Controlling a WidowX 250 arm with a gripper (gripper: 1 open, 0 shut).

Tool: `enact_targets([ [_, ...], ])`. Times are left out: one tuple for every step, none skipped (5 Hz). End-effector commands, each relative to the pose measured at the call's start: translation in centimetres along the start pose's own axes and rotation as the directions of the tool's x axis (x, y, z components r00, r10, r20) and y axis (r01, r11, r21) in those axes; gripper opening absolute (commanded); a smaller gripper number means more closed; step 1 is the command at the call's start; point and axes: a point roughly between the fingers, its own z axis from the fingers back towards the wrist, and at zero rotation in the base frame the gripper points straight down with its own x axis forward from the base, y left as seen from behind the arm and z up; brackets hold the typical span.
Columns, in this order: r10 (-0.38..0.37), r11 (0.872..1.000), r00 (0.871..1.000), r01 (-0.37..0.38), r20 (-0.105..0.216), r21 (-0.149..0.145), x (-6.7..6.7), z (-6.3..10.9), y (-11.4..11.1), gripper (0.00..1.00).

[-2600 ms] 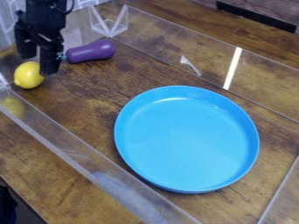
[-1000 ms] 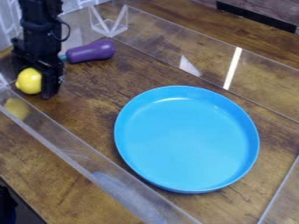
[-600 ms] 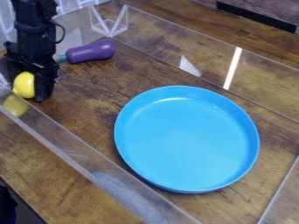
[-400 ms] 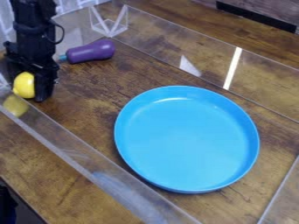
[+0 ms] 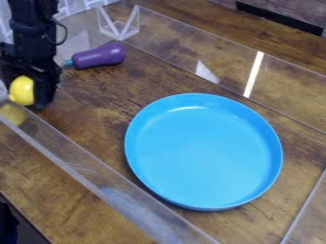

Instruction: Put the lemon on the blue tray

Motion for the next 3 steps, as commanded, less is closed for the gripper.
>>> enact_targets([
  [-0.072, 0.997, 0.994, 0.067, 0.088, 0.048, 0.4, 4.3, -1.7, 0.0],
  [-0.173, 0.983, 0.977, 0.165, 0.127, 0.075, 0.6, 6.7, -4.3, 0.0],
  [-0.285, 0.957, 0.945, 0.273, 0.162, 0.097, 0.9, 8.8, -8.5, 0.0],
])
